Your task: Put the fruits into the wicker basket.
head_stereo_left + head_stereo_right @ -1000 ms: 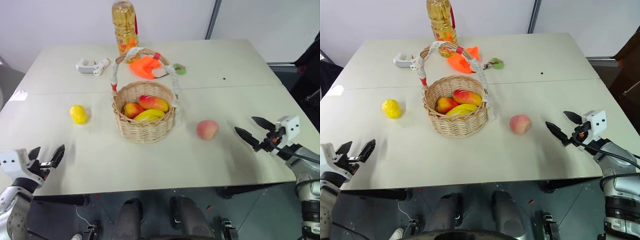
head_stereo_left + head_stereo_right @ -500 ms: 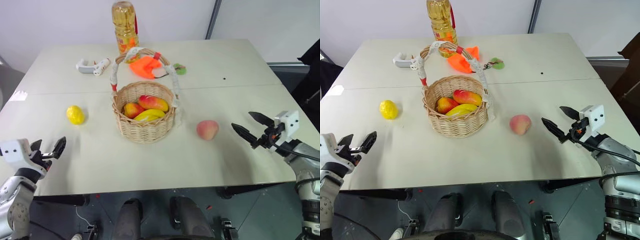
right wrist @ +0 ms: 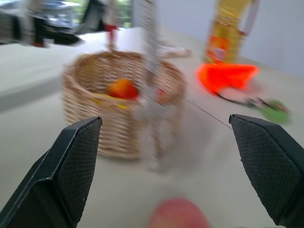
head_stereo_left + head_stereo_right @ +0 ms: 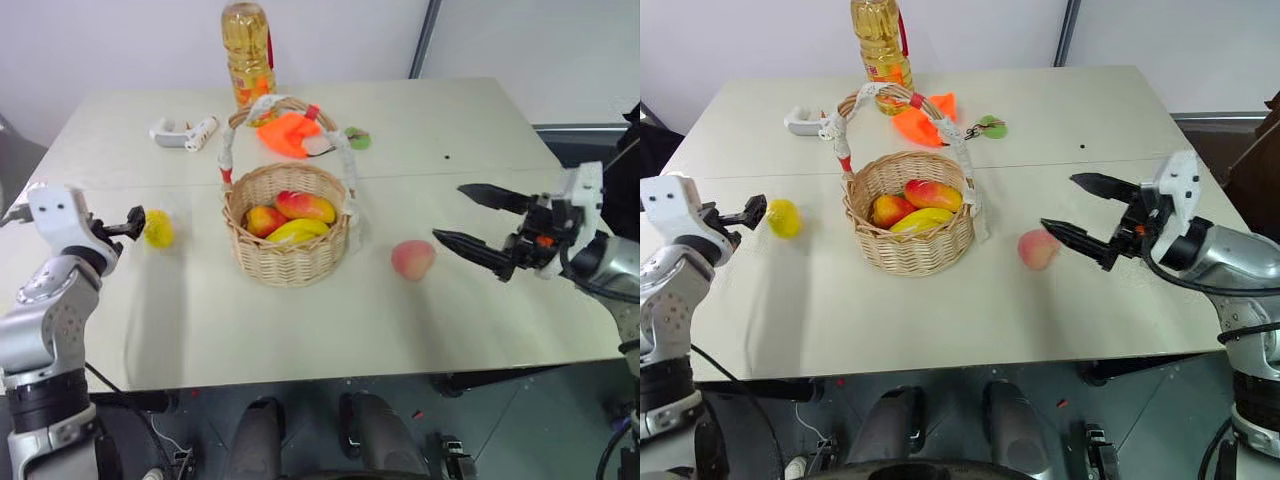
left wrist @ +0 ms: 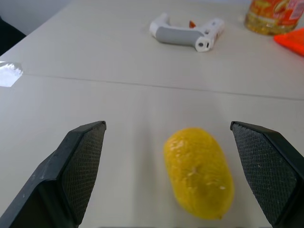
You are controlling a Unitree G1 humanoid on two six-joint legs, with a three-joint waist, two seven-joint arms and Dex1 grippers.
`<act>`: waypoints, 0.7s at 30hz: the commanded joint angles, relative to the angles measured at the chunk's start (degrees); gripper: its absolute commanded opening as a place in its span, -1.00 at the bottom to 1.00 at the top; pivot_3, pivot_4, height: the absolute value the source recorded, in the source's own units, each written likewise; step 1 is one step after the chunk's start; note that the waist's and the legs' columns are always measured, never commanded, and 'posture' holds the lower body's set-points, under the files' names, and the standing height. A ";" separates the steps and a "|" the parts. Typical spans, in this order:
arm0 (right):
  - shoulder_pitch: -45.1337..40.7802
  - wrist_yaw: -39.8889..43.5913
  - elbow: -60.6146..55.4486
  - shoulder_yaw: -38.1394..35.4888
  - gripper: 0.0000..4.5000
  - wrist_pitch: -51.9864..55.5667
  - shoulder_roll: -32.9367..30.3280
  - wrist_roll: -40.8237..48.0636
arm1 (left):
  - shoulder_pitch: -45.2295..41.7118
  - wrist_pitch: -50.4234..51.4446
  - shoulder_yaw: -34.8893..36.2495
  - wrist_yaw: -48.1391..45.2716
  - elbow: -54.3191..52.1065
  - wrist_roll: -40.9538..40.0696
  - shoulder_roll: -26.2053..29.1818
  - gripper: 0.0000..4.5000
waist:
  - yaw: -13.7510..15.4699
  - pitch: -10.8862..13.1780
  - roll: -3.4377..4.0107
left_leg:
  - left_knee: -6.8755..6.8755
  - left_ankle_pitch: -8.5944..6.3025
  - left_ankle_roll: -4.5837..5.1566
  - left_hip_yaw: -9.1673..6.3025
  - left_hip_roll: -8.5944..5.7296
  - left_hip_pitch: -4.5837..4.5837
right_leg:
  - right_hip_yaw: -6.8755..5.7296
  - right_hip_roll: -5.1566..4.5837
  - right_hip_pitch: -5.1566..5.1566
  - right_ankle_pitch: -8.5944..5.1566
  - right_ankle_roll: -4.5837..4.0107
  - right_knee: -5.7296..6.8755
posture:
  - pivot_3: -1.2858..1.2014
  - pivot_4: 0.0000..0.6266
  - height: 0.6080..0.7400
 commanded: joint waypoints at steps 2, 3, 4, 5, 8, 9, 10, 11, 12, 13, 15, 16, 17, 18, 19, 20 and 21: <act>-2.82 -1.22 -5.64 4.08 0.99 1.82 0.75 2.01 | -5.34 2.69 -2.75 -0.39 4.28 2.05 0.88 1.00 | 0.21 0.01 -0.03 | 0.02 0.00 0.00 -0.03 0.00 -0.02 | -0.03 0.00 0.00 0.00 0.00 0.00 | 0.03 -0.52 1.00; -3.27 -1.57 -5.95 4.70 0.99 1.96 1.26 2.08 | -6.25 3.44 -3.07 -0.24 5.41 2.27 0.68 1.00 | 0.26 0.01 -0.04 | 0.04 0.00 0.00 -0.03 -0.01 -0.04 | -0.03 -0.01 0.00 0.00 0.00 -0.01 | 0.03 -0.52 1.00; -3.59 -1.84 -6.20 5.19 0.99 2.01 1.69 2.13 | -6.96 3.97 -3.41 -0.11 6.34 2.62 0.60 1.00 | 0.27 0.01 -0.04 | 0.06 0.00 0.00 -0.03 -0.01 -0.06 | -0.03 -0.02 0.00 0.00 0.00 -0.01 | 0.03 -0.52 1.00; -3.74 -2.04 -6.63 5.78 0.99 2.00 2.16 2.12 | -7.75 4.46 -4.00 0.04 7.10 3.08 0.44 1.00 | 0.27 0.01 -0.04 | 0.07 0.00 0.00 -0.03 -0.02 -0.07 | -0.03 -0.02 0.00 0.00 0.00 -0.02 | 0.03 -0.52 1.00; -3.90 -2.67 -8.06 7.18 0.99 2.01 3.50 2.73 | -10.41 6.81 -6.32 0.30 9.55 4.41 -0.16 1.00 | 0.30 0.01 -0.06 | 0.07 0.00 0.00 -0.03 -0.02 -0.10 | -0.03 -0.04 0.00 0.00 0.02 -0.04 | 0.03 -0.52 1.00; -3.92 -2.80 -8.22 7.35 0.99 1.98 3.71 2.78 | -11.07 7.74 -6.50 0.50 10.41 4.62 -0.47 1.00 | 0.30 0.01 -0.06 | 0.07 0.00 0.00 -0.03 -0.02 -0.10 | -0.04 -0.04 -0.01 0.00 0.03 -0.04 | 0.03 -0.52 1.00; -3.94 -2.94 -8.29 7.47 0.99 1.94 3.85 2.74 | -11.64 8.68 -6.58 0.70 11.28 4.76 -0.69 1.00 | 0.29 0.01 -0.06 | 0.07 0.00 0.00 -0.03 -0.02 -0.10 | -0.03 -0.04 0.00 0.01 0.03 -0.04 | 0.03 -0.52 1.00; -3.95 -3.03 -8.38 7.63 0.99 1.88 4.02 2.73 | -12.14 9.18 -6.96 0.81 12.10 5.27 -0.69 1.00 | 0.29 0.01 -0.06 | 0.07 0.00 0.00 -0.03 -0.02 -0.10 | -0.03 -0.04 -0.01 0.01 0.03 -0.04 | 0.03 -0.52 1.00; -3.92 -3.03 -8.48 7.77 0.99 1.80 4.17 2.70 | -12.53 9.27 -7.11 0.60 12.68 5.52 -0.82 1.00 | 0.25 0.01 -0.06 | 0.07 0.00 0.00 -0.03 -0.02 -0.10 | -0.03 -0.04 -0.01 0.01 0.04 -0.03 | 0.03 -0.52 1.00; -3.89 -3.04 -8.56 7.86 0.99 1.75 4.26 2.70 | -12.78 9.26 -7.20 0.37 13.02 5.77 -0.91 1.00 | 0.16 0.01 -0.06 | 0.07 0.00 0.00 -0.03 -0.02 -0.10 | -0.04 -0.04 -0.01 0.01 0.04 -0.03 | 0.03 -0.52 1.00; -3.94 -3.11 -8.63 8.12 0.99 1.62 4.41 2.58 | -13.34 9.10 -7.02 -0.23 13.60 5.70 -1.22 1.00 | 0.12 0.01 -0.06 | 0.07 0.00 0.00 -0.03 -0.02 -0.08 | -0.04 -0.03 -0.01 0.02 0.04 -0.01 | 0.03 -0.52 1.00; -4.18 -3.41 -8.85 8.40 1.00 1.63 4.64 2.59 | -13.61 8.69 -6.79 -0.30 14.04 5.78 -1.29 0.76 | 0.14 0.01 -0.06 | 0.06 0.00 0.00 -0.04 -0.02 -0.08 | -0.04 -0.03 -0.01 0.02 0.04 0.00 | 0.03 -0.52 1.00; -4.35 -3.64 -9.01 8.60 1.00 1.63 4.80 2.60 | -13.79 8.38 -6.63 -0.34 14.34 5.88 -1.34 0.63 | 0.16 0.01 -0.06 | 0.06 0.00 0.00 -0.05 -0.01 -0.08 | -0.04 -0.03 -0.01 0.02 0.04 0.00 | 0.03 -0.52 1.00; -4.57 -3.94 -9.22 8.82 1.00 1.67 4.98 2.60 | -13.97 8.09 -6.43 -0.37 14.76 6.06 -1.20 0.43 | 0.19 0.01 -0.06 | 0.06 0.00 0.00 -0.05 -0.01 -0.08 | -0.04 -0.03 -0.01 0.02 0.04 0.00 | 0.03 -0.52 1.00; -4.76 -4.13 -9.32 9.02 1.00 1.66 5.09 2.52 | -14.09 7.93 -6.32 -0.51 15.08 6.19 -0.99 0.13 | 0.20 0.01 -0.06 | 0.06 0.00 0.00 -0.05 -0.02 -0.08 | -0.04 -0.03 -0.01 0.02 0.04 0.00 | 0.03 -0.52 1.00; -4.93 -4.21 -9.28 9.18 1.00 1.60 5.12 2.41 | -14.09 7.96 -6.25 -0.75 15.14 6.24 -0.72 0.00 | 0.21 0.01 -0.06 | 0.06 0.00 0.00 -0.05 -0.02 -0.08 | -0.04 -0.03 -0.01 0.02 0.04 0.00 | 0.03 -0.52 1.00; -5.18 -4.27 -9.20 9.32 1.00 1.53 5.10 2.31 | -13.74 7.81 -6.13 -1.08 14.72 6.43 -0.16 -0.18 | 0.21 0.01 -0.06 | 0.06 0.00 0.00 -0.05 -0.02 -0.08 | -0.04 -0.03 -0.01 0.02 0.04 0.00 | 0.03 -0.52 1.00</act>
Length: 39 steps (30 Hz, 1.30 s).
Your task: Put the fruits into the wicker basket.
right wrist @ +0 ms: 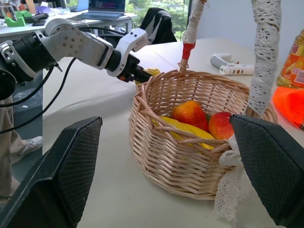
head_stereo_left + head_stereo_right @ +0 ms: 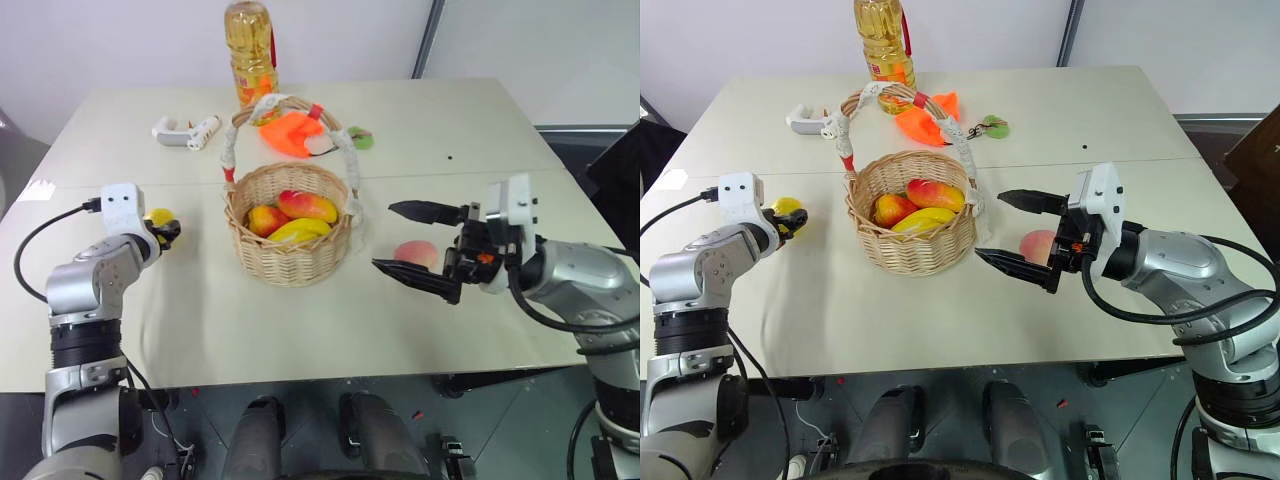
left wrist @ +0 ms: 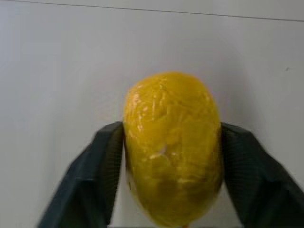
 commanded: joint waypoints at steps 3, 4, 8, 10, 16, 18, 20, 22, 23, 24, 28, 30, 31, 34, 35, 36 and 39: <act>-2.25 -0.46 -1.90 -0.25 1.00 -0.92 0.16 0.36 | 1.28 -3.40 2.33 -3.88 -4.02 1.00 4.14 -0.18 | -0.11 0.00 0.00 | 0.00 0.00 0.00 0.00 0.00 0.00 | 0.00 0.00 0.00 0.00 0.00 0.00 | 0.03 -0.52 1.00; -2.49 -0.41 -1.60 -0.44 1.00 -0.96 -0.05 0.29 | 2.86 -4.85 3.34 -6.53 -6.58 0.09 5.60 -0.18 | -0.33 0.01 -0.01 | -0.01 0.00 0.00 0.00 0.01 0.00 | 0.00 0.00 -0.01 0.00 0.00 0.00 | 0.03 -0.52 1.00; -1.96 0.93 0.88 -1.94 1.00 -1.48 -1.66 -0.72 | 9.94 -5.02 9.39 -19.79 -19.79 -9.76 10.18 -0.18 | -0.12 0.02 -0.03 | -0.08 0.00 0.00 0.01 0.04 -0.01 | 0.00 -0.02 -0.07 -0.01 -0.01 0.00 | 0.03 -0.52 1.00; -1.59 1.85 2.97 -2.86 1.00 -1.99 -2.22 -1.26 | 14.81 -4.07 9.93 -28.39 -29.50 -16.14 13.05 -0.18 | 0.02 0.02 -0.04 | -0.08 0.00 0.00 0.03 0.04 -0.04 | -0.01 -0.07 -0.09 -0.06 -0.11 -0.02 | 0.03 -0.52 1.00; -2.13 2.86 6.44 -2.89 1.00 -2.56 -2.68 -3.31 | 9.91 0.66 1.65 -29.76 -39.75 -25.64 12.12 -0.18 | 0.56 0.02 -0.02 | 0.09 0.01 -0.03 0.19 -0.09 -0.05 | -0.04 -0.34 0.06 -0.14 -0.25 -0.09 | 0.03 -0.52 1.00; -2.64 2.54 6.26 -2.32 1.00 -2.20 -2.43 -3.63 | 4.15 -0.20 -6.27 -29.07 -38.03 -21.66 10.80 -0.18 | 0.52 0.01 -0.03 | 0.15 0.01 -0.02 0.16 -0.10 -0.04 | -0.04 -0.27 0.12 -0.13 -0.24 -0.09 | 0.03 -0.52 1.00; -3.02 2.11 5.89 -1.96 1.00 -1.84 -2.33 -3.87 | -0.24 -1.22 -11.55 -28.32 -34.58 -18.22 9.03 -0.18 | 0.23 0.01 -0.03 | 0.17 0.01 -0.02 0.16 -0.11 -0.04 | -0.02 -0.23 0.13 -0.12 -0.21 -0.10 | 0.03 -0.52 1.00; -2.95 1.59 5.60 -1.95 1.00 -1.45 -2.49 -4.25 | -3.17 -2.61 -15.07 -28.44 -31.15 -15.70 7.40 -0.18 | -0.22 0.01 -0.03 | 0.12 0.01 -0.01 0.16 -0.11 -0.03 | 0.01 -0.19 0.12 -0.06 0.01 -0.09 | 0.03 -0.52 1.00; -2.36 1.22 5.43 -2.02 1.00 -1.22 -2.85 -4.80 | -4.42 -3.73 -16.78 -28.86 -29.29 -14.17 6.69 -0.18 | -0.35 0.01 -0.03 | 0.09 0.00 0.02 0.15 -0.08 -0.02 | 0.04 -0.12 0.10 -0.04 0.09 -0.09 | 0.03 -0.52 1.00; -1.67 0.92 5.18 -2.05 1.00 -0.98 -3.21 -5.39 | -5.33 -4.79 -17.88 -29.14 -27.66 -12.84 6.12 -0.18 | -0.37 0.01 -0.03 | 0.07 -0.01 0.03 0.12 -0.05 -0.01 | 0.05 -0.07 0.07 -0.04 0.12 -0.07 | 0.03 -0.52 1.00; 2.01 0.22 5.34 -0.93 1.00 -0.68 -5.13 -9.36 | -6.41 -8.21 -19.05 -31.31 -24.77 -10.16 5.74 0.91 | -0.20 0.02 -0.02 | -0.05 -0.03 0.08 -0.02 0.03 -0.02 | 0.00 0.07 -0.04 -0.10 0.21 0.06 | 0.03 -0.52 1.00; 3.58 0.18 6.18 0.05 1.00 -1.00 -5.87 -11.68 | -5.68 -11.46 -18.85 -33.25 -25.19 -9.07 5.86 0.98 | -0.12 0.02 -0.02 | -0.06 -0.04 0.09 -0.01 0.03 -0.03 | -0.01 0.06 -0.05 -0.12 0.22 0.07 | 0.03 -0.52 1.00; 4.19 -0.05 7.12 1.00 1.00 -1.76 -5.92 -13.49 | -4.73 -12.35 -18.04 -35.12 -26.16 -10.04 6.06 0.98 | -0.12 0.02 -0.02 | -0.04 -0.04 0.09 0.01 0.03 -0.03 | 0.00 0.04 -0.05 -0.12 0.22 0.06 | 0.03 -0.52 1.00; 4.64 -0.73 10.07 3.00 1.00 -3.79 -4.88 -17.44 | -1.59 -13.92 -16.02 -40.43 -29.25 -13.02 7.19 0.98 | -0.23 0.02 -0.02 | 0.02 -0.04 0.09 0.10 0.01 -0.03 | 0.05 -0.01 -0.04 -0.13 0.20 0.05 | 0.03 -0.52 1.00; 4.25 -1.34 11.76 3.71 1.00 -5.24 -3.94 -19.03 | -0.46 -13.28 -15.02 -42.02 -30.47 -15.11 7.63 0.98 | -0.26 0.02 -0.02 | 0.03 -0.04 0.09 0.11 0.00 -0.03 | 0.05 -0.02 -0.04 -0.14 0.18 0.05 | 0.03 -0.52 1.00; 3.80 -2.06 13.44 4.23 1.00 -6.58 -2.95 -20.41 | 0.40 -12.18 -14.02 -43.17 -31.52 -17.45 7.87 0.98 | -0.22 0.02 -0.01 | 0.04 -0.04 0.09 0.11 0.00 -0.03 | 0.05 -0.01 -0.04 -0.18 0.10 0.05 | 0.03 -0.52 1.00; 2.83 -2.32 18.61 5.70 1.00 -9.09 -1.43 -23.75 | 2.96 -9.38 -12.27 -45.94 -35.61 -23.31 9.10 0.98 | -0.18 0.03 -0.01 | 0.07 -0.04 0.09 0.09 0.01 -0.04 | 0.05 -0.01 -0.04 -0.21 0.02 0.07 | 0.03 -0.52 1.00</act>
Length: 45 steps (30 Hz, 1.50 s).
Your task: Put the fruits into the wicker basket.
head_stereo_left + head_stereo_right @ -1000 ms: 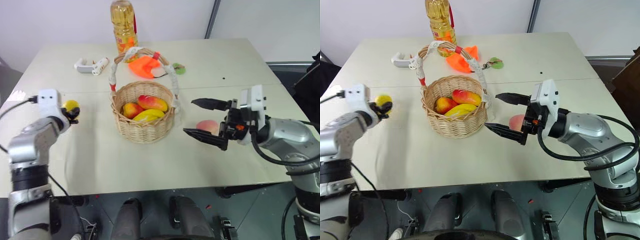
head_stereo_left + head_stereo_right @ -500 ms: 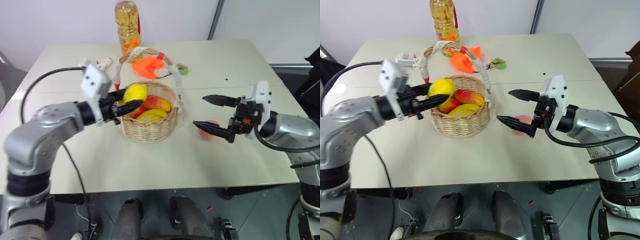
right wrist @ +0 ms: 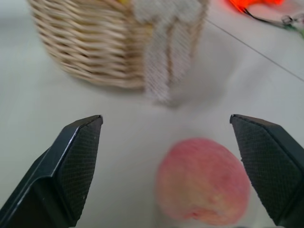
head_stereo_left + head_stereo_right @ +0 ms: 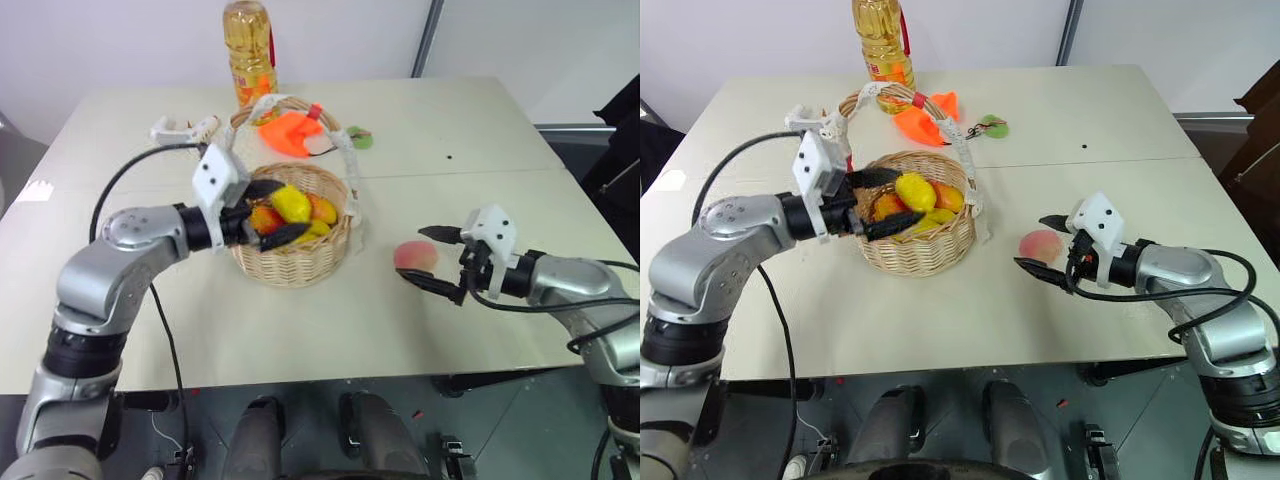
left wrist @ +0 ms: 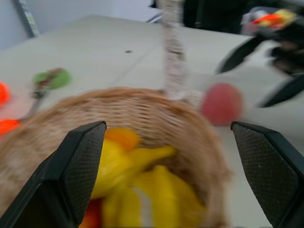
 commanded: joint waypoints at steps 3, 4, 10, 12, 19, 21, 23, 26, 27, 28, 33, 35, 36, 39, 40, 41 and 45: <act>-1.61 0.06 7.21 1.42 1.00 -4.95 1.33 -5.22 | 2.71 2.35 3.52 -2.84 -7.92 -7.25 2.60 0.98 | 0.15 0.00 0.01 | 0.01 0.00 0.00 0.00 0.00 0.00 | 0.00 -0.01 0.02 0.00 0.00 -0.01 | 0.03 -0.52 1.00; -1.61 0.49 8.18 1.68 1.00 -5.28 1.44 -5.63 | 3.13 2.77 3.70 -2.62 -8.42 -7.88 2.81 0.98 | 0.17 0.00 0.01 | 0.01 0.00 0.00 0.00 -0.01 0.00 | 0.00 -0.01 0.02 0.00 0.00 -0.01 | 0.03 -0.52 1.00; -2.12 2.03 11.73 2.38 0.89 -5.06 2.82 -6.37 | 5.41 2.89 2.97 -1.82 -10.28 -7.61 4.55 1.00 | 0.04 0.00 0.01 | 0.01 0.00 0.00 -0.01 -0.02 0.03 | 0.00 0.00 0.04 0.07 0.13 0.00 | 0.03 -0.52 1.00; -2.57 1.86 11.97 2.48 0.63 -4.92 3.42 -6.72 | 5.70 2.48 2.63 -1.74 -10.35 -7.26 4.80 1.00 | -0.07 0.00 0.01 | 0.01 0.00 0.00 -0.01 -0.01 0.04 | 0.00 0.00 0.04 0.06 0.09 0.02 | 0.03 -0.52 1.00; -2.02 1.62 7.53 1.09 0.13 -5.95 2.71 -7.77 | 7.41 0.02 3.46 -1.34 -8.89 -5.18 4.86 1.00 | 0.11 0.00 0.02 | 0.01 0.00 0.00 -0.01 -0.02 0.04 | 0.00 0.00 0.04 0.06 0.10 0.03 | 0.03 -0.52 1.00; -1.37 2.45 5.33 0.15 0.13 -6.03 2.18 -6.99 | 8.75 -0.55 4.90 -0.51 -8.21 -5.33 4.52 1.00 | 0.09 0.00 0.02 | 0.01 0.00 0.00 -0.01 -0.01 0.04 | 0.00 0.00 0.04 0.07 0.11 0.03 | 0.03 -0.52 1.00; -0.02 6.29 -4.78 -3.00 0.13 -2.03 0.19 0.49 | 14.39 -3.25 11.33 -0.21 -6.40 -5.53 3.99 1.00 | -0.12 0.03 0.12 | 0.00 0.00 0.00 -0.01 -0.01 0.04 | 0.00 0.00 0.03 0.07 0.12 0.03 | 0.03 -0.52 1.00; -2.65 6.16 -13.98 -2.96 0.13 4.28 0.87 8.75 | 19.92 -6.64 16.72 -1.03 -4.20 -4.77 3.75 1.00 | -0.29 0.03 0.12 | -0.05 0.00 0.00 -0.02 0.08 0.08 | 0.01 0.07 0.01 0.08 0.15 0.05 | 0.03 -0.52 1.00; -4.79 4.15 -15.48 -0.92 0.13 5.75 2.58 9.04 | 21.35 -7.72 17.51 -1.61 -3.57 -4.29 3.89 1.00 | -0.39 0.02 0.09 | -0.07 0.00 0.00 -0.04 0.10 0.12 | -0.01 0.07 0.02 0.08 0.15 0.07 | 0.03 -0.52 1.00; -7.10 1.59 -16.64 1.93 0.13 7.10 4.92 8.32 | 22.60 -8.88 17.89 -2.11 -3.04 -3.55 4.05 1.00 | -0.30 0.01 0.08 | -0.07 0.00 0.00 -0.04 0.11 0.19 | -0.01 0.10 0.04 0.00 0.00 0.10 | 0.03 -0.52 1.00; -18.47 -15.56 -12.02 13.29 0.13 12.08 22.06 -0.39 | 25.35 -11.69 18.63 -1.91 -2.59 -3.49 2.42 1.00 | -0.02 -0.01 0.06 | -0.04 0.03 -0.06 -0.06 0.08 0.17 | -0.02 0.05 0.01 0.06 -0.25 0.06 | 0.03 -0.52 1.00; -21.03 -20.14 -8.47 15.74 0.13 12.63 26.18 -4.40 | 25.83 -11.71 18.44 -1.32 -3.73 -4.19 1.71 1.00 | 0.21 -0.01 0.05 | -0.01 0.05 -0.10 -0.05 0.06 0.08 | -0.02 -0.01 0.00 0.13 -0.37 0.04 | 0.03 -0.52 1.00; -21.98 -21.21 -6.87 16.77 0.13 12.38 27.50 -5.92 | 25.97 -11.69 18.23 -0.99 -4.25 -4.26 1.45 1.00 | 0.42 -0.03 0.02 | 0.00 0.07 -0.12 -0.04 0.04 0.01 | -0.02 -0.05 -0.05 0.14 -0.35 0.02 | 0.03 -0.52 1.00; -23.90 -22.85 -3.05 17.81 0.13 11.68 29.88 -8.41 | 26.01 -11.79 17.55 -0.42 -5.16 -4.27 0.81 1.00 | 0.34 -0.04 -0.01 | -0.01 0.08 -0.14 0.00 -0.02 -0.13 | -0.03 -0.16 -0.08 0.11 -0.28 -0.11 | 0.03 -0.52 1.00; -24.14 -22.82 -2.61 17.83 0.32 11.58 30.17 -8.77 | 25.92 -11.76 17.30 -0.29 -5.40 -4.30 0.65 1.00 | 0.29 -0.04 -0.01 | -0.02 0.08 -0.14 0.04 -0.04 -0.13 | -0.02 -0.18 -0.09 0.11 -0.27 -0.15 | 0.03 -0.52 1.00; -24.30 -22.60 -2.47 17.82 0.54 11.53 30.35 -8.93 | 25.82 -11.69 17.10 -0.14 -5.62 -4.33 0.51 1.00 | 0.24 -0.04 -0.01 | -0.04 0.07 -0.14 0.06 -0.05 -0.13 | -0.01 -0.19 -0.09 0.12 -0.26 -0.15 | 0.03 -0.52 1.00; -24.41 -20.92 -4.94 17.29 0.98 8.97 29.71 -9.64 | 24.90 -11.42 16.34 0.46 -6.30 -4.90 -0.05 1.00 | 0.07 -0.04 0.00 | -0.06 0.07 -0.13 0.02 -0.01 -0.10 | -0.02 -0.11 -0.11 0.12 -0.25 -0.09 | 0.03 -0.52 1.00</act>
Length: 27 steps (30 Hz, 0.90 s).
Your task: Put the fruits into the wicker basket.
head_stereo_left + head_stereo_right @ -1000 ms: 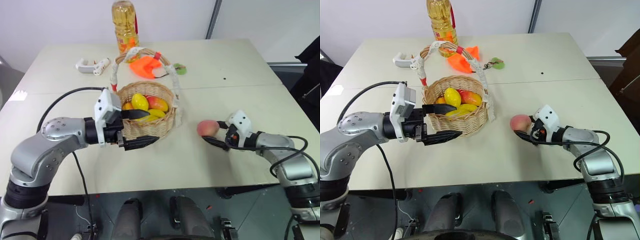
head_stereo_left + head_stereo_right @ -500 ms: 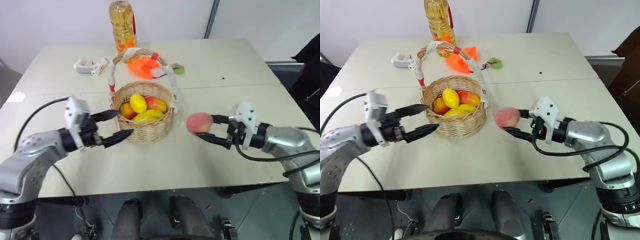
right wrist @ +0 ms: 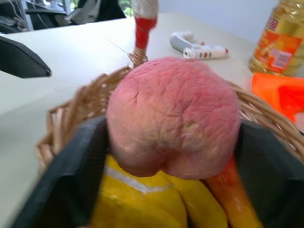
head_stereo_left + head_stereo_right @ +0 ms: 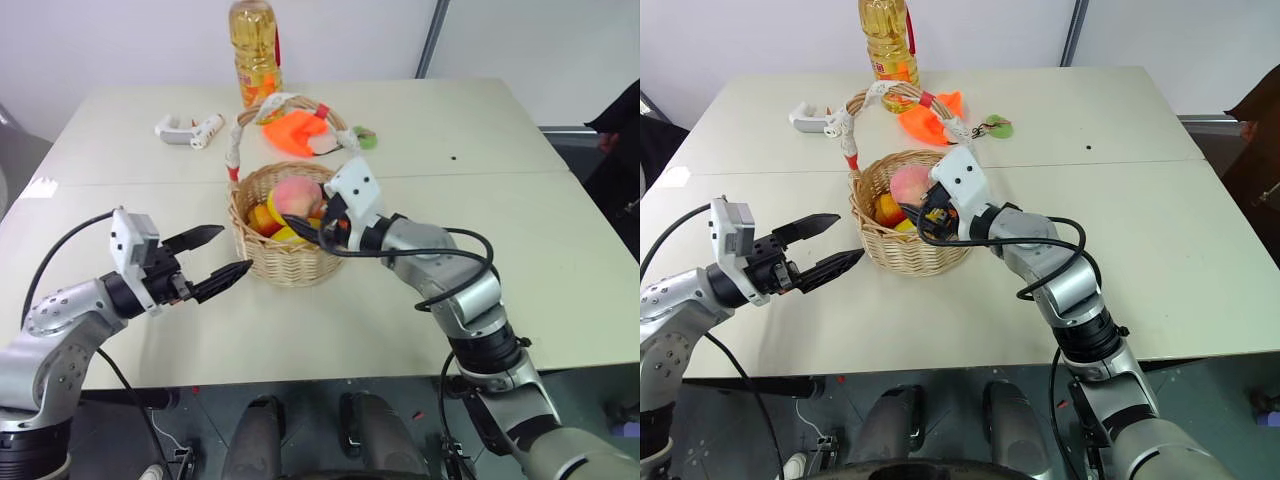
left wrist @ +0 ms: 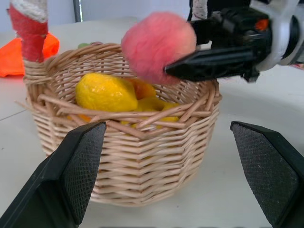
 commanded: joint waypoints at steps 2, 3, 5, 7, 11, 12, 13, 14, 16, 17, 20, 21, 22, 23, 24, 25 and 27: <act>-0.14 4.68 -8.22 -2.82 0.98 -3.97 -2.31 2.01 | -1.51 -0.68 -0.82 0.71 -2.48 -0.94 -0.43 1.00 | -0.05 0.01 0.01 | 0.00 0.00 0.00 -0.04 0.03 0.02 | 0.00 0.07 0.00 0.00 -0.01 0.05 | 0.03 -0.52 1.00; 0.98 6.84 -10.81 -4.22 0.98 -4.23 -3.55 4.13 | -1.73 -0.66 -1.04 0.79 -2.48 -0.93 -0.51 1.00 | 0.06 0.01 0.01 | 0.00 0.00 0.00 -0.04 0.03 0.03 | 0.00 0.07 0.00 0.00 -0.01 0.06 | 0.03 -0.52 1.00; 3.88 11.04 -15.97 -7.21 0.98 -3.43 -6.70 8.93 | -2.11 -0.69 -1.40 0.80 -2.32 -1.00 -0.50 1.00 | 0.23 0.00 0.00 | 0.00 0.00 0.00 -0.06 0.04 0.02 | -0.02 0.07 0.01 -0.01 0.02 0.04 | 0.03 -0.52 1.00; 6.91 13.30 -19.64 -10.93 0.98 -0.63 -9.36 14.37 | -2.51 -0.74 -1.72 0.68 -2.12 -1.09 -0.42 1.00 | 0.12 0.00 0.00 | -0.01 -0.01 0.01 -0.06 0.03 0.03 | -0.02 0.06 0.04 -0.04 0.07 0.02 | 0.03 -0.52 1.00; 11.18 12.27 -20.56 -17.70 0.98 2.31 -12.07 19.87 | -3.69 -0.74 -2.64 0.31 -1.53 -1.21 -0.58 1.00 | -0.15 0.00 0.00 | 0.00 -0.01 0.02 -0.05 0.04 0.07 | -0.01 0.07 0.06 -0.03 0.04 0.03 | 0.03 -0.52 1.00; 11.55 11.24 -19.59 -17.98 0.98 2.28 -12.27 19.10 | -4.01 -0.77 -3.00 0.13 -1.37 -1.19 -0.64 1.00 | -0.25 0.00 0.00 | 0.00 -0.01 0.02 -0.05 0.04 0.09 | -0.01 0.09 0.07 -0.02 0.02 0.04 | 0.03 -0.52 1.00; 11.59 9.79 -18.29 -17.83 0.98 2.06 -12.00 17.87 | -4.33 -0.77 -3.34 0.04 -1.25 -1.19 -0.75 1.00 | -0.33 0.00 0.01 | 0.00 -0.01 0.02 -0.04 0.05 0.12 | 0.00 0.10 0.07 0.00 -0.02 0.06 | 0.03 -0.52 1.00; 11.31 8.06 -16.55 -17.37 0.98 1.54 -11.21 16.38 | -4.66 -0.81 -3.70 0.01 -1.15 -1.13 -0.90 1.00 | -0.35 0.00 0.00 | 0.00 -0.01 0.02 -0.04 0.05 0.14 | 0.00 0.11 0.06 0.01 -0.04 0.06 | 0.03 -0.52 1.00; 9.79 3.99 -11.68 -15.82 0.98 0.07 -8.87 12.66 | -5.39 -1.01 -4.37 0.02 -0.86 -0.94 -1.22 1.00 | -0.44 0.00 0.00 | -0.01 -0.01 0.02 -0.04 0.06 0.16 | 0.00 0.14 0.07 0.01 -0.06 0.06 | 0.03 -0.52 1.00; 8.79 2.09 -8.94 -15.04 0.98 -0.39 -7.65 10.83 | -5.71 -1.07 -4.67 0.06 -0.80 -0.88 -1.40 1.00 | -0.45 0.00 0.01 | 0.00 -0.01 0.02 -0.04 0.06 0.16 | 0.01 0.15 0.07 0.01 -0.06 0.06 | 0.03 -0.52 1.00; 5.72 -0.99 -1.30 -13.82 0.98 -3.18 -3.90 7.37 | -6.27 -1.12 -5.34 0.04 -0.94 -0.69 -1.89 1.00 | -0.32 0.01 0.01 | -0.01 -0.01 0.02 -0.04 0.06 0.12 | 0.02 0.15 0.05 0.01 -0.06 0.05 | 0.03 -0.52 1.00; 5.06 -1.34 0.33 -13.80 0.98 -3.82 -3.01 6.89 | -6.35 -1.15 -5.53 0.07 -0.99 -0.61 -2.00 1.00 | -0.27 0.01 0.01 | -0.01 -0.01 0.02 -0.04 0.06 0.09 | 0.02 0.15 0.03 0.01 -0.05 0.05 | 0.03 -0.52 1.00; 4.47 -1.43 1.97 -13.70 0.98 -4.67 -2.25 6.39 | -6.39 -1.17 -5.73 0.19 -1.15 -0.56 -2.13 1.00 | -0.24 0.01 0.01 | -0.01 -0.01 0.02 -0.04 0.06 0.06 | 0.02 0.15 0.01 0.01 -0.03 0.05 | 0.03 -0.52 1.00; 4.36 -1.26 2.66 -14.04 0.88 -4.76 -1.58 6.74 | -6.42 -1.20 -5.89 0.36 -1.39 -0.54 -2.26 1.00 | -0.19 0.01 0.01 | -0.02 -0.01 0.02 -0.04 0.06 0.04 | 0.02 0.15 0.00 0.01 -0.01 0.05 | 0.03 -0.52 1.00; 4.37 -1.14 2.99 -14.33 0.76 -4.82 -1.03 7.05 | -6.41 -1.27 -5.96 0.50 -1.59 -0.54 -2.38 1.00 | -0.11 0.01 0.01 | -0.02 -0.01 0.02 -0.04 0.06 0.03 | 0.02 0.14 -0.01 0.02 0.05 0.04 | 0.03 -0.52 1.00; 4.40 -1.02 3.12 -14.59 0.64 -4.98 -0.63 7.28 | -6.41 -1.28 -5.99 0.61 -1.75 -0.56 -2.48 1.00 | -0.04 0.01 0.01 | -0.03 -0.01 0.02 -0.05 0.06 0.02 | 0.02 0.14 -0.01 0.05 0.13 0.04 | 0.03 -0.52 1.00; 4.51 -0.98 2.61 -15.21 0.21 -5.03 -0.14 7.81 | -6.18 -1.28 -6.02 0.80 -2.11 -0.58 -2.65 1.00 | -0.04 0.01 0.01 | -0.04 -0.01 0.03 -0.05 0.05 0.01 | 0.01 0.13 -0.01 0.06 0.18 0.03 | 0.03 -0.52 1.00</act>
